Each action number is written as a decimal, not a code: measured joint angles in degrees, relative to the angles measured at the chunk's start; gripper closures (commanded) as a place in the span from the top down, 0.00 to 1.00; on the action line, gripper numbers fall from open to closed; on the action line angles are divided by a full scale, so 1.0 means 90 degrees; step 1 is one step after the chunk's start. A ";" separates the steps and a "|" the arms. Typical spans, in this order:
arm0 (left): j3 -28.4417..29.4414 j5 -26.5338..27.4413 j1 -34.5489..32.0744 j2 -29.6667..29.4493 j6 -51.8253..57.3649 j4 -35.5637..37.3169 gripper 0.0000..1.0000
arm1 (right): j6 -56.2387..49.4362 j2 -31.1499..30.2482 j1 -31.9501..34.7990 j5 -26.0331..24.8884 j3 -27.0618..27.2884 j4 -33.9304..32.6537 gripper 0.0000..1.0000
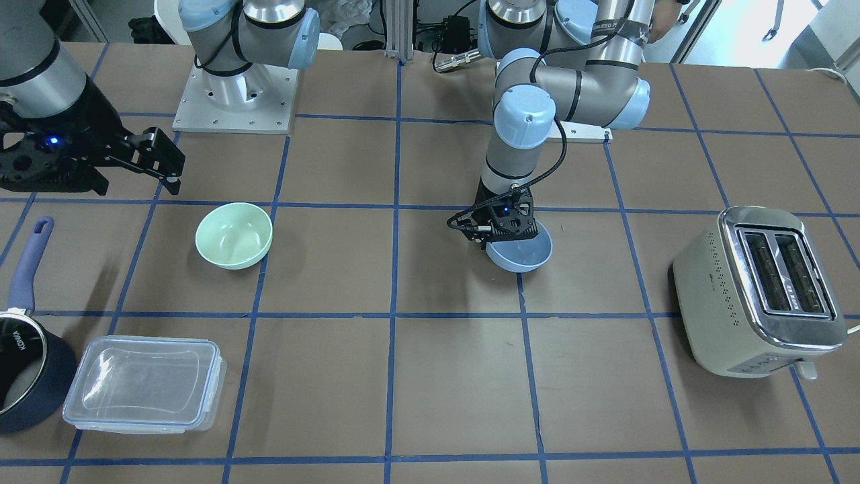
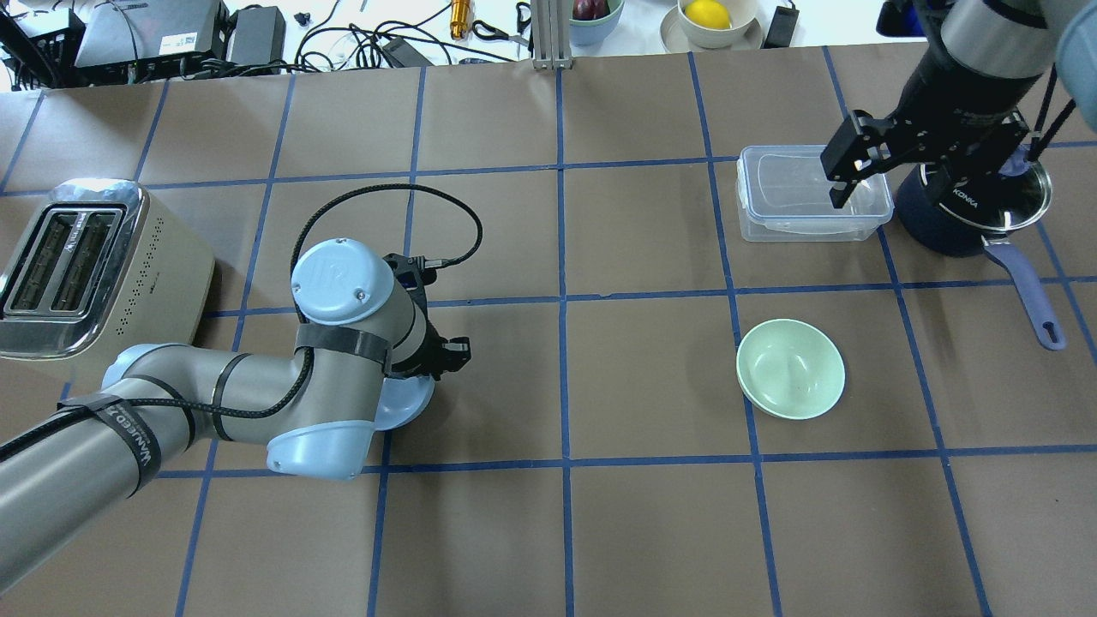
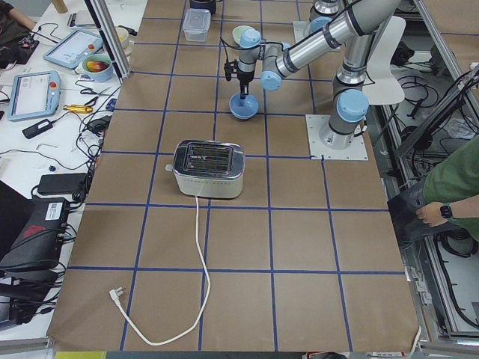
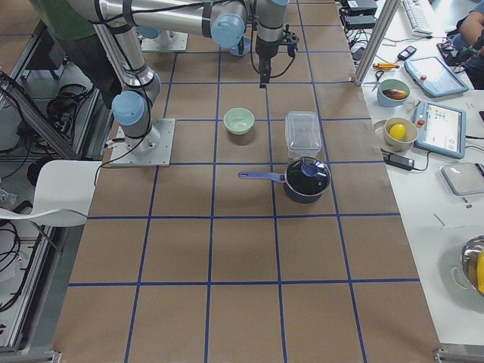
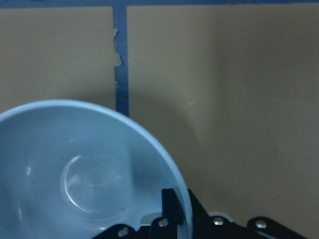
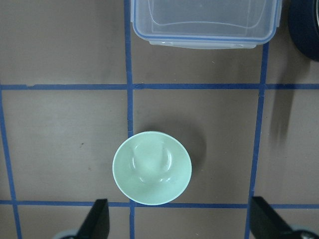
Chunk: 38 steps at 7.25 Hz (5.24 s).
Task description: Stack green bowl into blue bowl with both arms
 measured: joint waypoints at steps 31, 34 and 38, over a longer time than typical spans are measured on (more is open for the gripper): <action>0.4188 -0.0120 0.1885 0.1467 0.2618 -0.5362 1.00 | 0.3171 0.2137 0.2502 0.0969 -0.0354 -0.1967 0.78; 0.4179 -0.0114 0.1881 0.1464 0.2619 -0.5362 1.00 | 0.2590 0.1306 0.1996 0.0200 -0.1545 0.0269 0.79; 0.4186 -0.0117 0.1885 0.1460 0.2602 -0.5362 1.00 | 0.1578 0.0263 0.1268 -0.0042 -0.1184 0.0942 1.00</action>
